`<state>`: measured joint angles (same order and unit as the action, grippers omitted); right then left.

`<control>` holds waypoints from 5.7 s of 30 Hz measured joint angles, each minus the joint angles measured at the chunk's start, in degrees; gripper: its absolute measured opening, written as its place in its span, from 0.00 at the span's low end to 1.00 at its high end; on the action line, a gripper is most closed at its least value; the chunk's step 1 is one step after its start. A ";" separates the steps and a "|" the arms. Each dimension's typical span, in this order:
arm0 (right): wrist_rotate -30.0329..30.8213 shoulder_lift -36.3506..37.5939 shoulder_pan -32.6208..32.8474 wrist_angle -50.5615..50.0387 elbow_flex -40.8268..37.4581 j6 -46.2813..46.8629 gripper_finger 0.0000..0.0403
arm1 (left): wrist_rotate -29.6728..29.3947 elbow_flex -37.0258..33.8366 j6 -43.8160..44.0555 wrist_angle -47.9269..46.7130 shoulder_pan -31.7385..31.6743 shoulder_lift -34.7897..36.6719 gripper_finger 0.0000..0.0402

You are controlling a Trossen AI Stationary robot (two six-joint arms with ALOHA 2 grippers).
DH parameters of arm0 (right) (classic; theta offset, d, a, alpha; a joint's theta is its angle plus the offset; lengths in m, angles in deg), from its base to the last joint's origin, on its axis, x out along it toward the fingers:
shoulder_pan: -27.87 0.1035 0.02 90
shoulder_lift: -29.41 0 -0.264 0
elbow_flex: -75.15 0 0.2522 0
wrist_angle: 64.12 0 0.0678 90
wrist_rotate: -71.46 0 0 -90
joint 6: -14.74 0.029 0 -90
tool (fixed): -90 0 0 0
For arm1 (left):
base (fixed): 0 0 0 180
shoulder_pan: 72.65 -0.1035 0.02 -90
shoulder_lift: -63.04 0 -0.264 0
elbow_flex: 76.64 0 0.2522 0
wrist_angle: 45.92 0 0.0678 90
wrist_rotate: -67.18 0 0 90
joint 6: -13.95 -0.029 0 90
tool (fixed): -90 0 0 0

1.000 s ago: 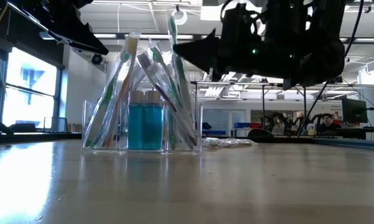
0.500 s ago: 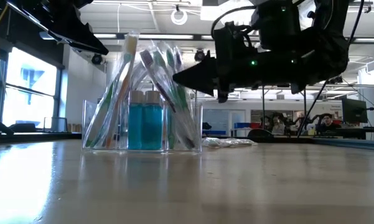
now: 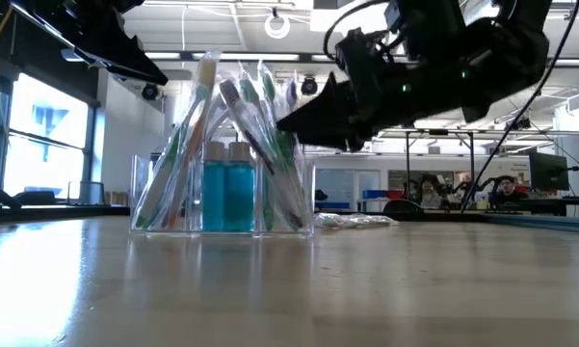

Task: Pick & Place toothbrushing station
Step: Put the green toothbrush into the transparent organizer

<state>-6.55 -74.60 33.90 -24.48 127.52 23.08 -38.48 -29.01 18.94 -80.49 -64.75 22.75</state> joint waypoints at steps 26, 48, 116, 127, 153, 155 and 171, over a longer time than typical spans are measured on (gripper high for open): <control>4.07 25.53 -9.51 -48.36 0.42 -5.03 0.53 | -0.23 0.02 0.97 -0.38 0.00 0.00 0.40; -9.32 15.84 -22.92 -49.30 0.39 -21.72 0.53 | -1.03 0.02 -3.37 -1.20 0.00 0.02 0.40; 27.47 29.24 7.08 -56.98 2.82 -10.31 0.00 | 9.59 0.02 5.28 8.02 0.02 -3.82 0.40; 22.14 31.28 18.81 -26.54 2.89 -26.13 0.01 | 13.36 -0.03 -2.49 30.80 3.63 -14.92 0.40; 5.79 14.53 10.75 -6.44 2.93 -27.09 0.01 | 10.47 0.39 -18.29 64.35 4.48 -34.69 0.40; 4.69 14.49 9.90 -6.43 2.93 -26.64 0.01 | 10.58 0.39 -18.34 64.37 4.48 -34.69 0.40; 1.49 14.49 6.89 -8.97 2.95 -24.85 0.01 | 13.39 0.39 -18.25 67.34 4.48 -34.71 0.40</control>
<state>-5.06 -60.11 40.79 -33.45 130.47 -1.77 -25.09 -28.62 0.69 -13.16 -60.27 -11.96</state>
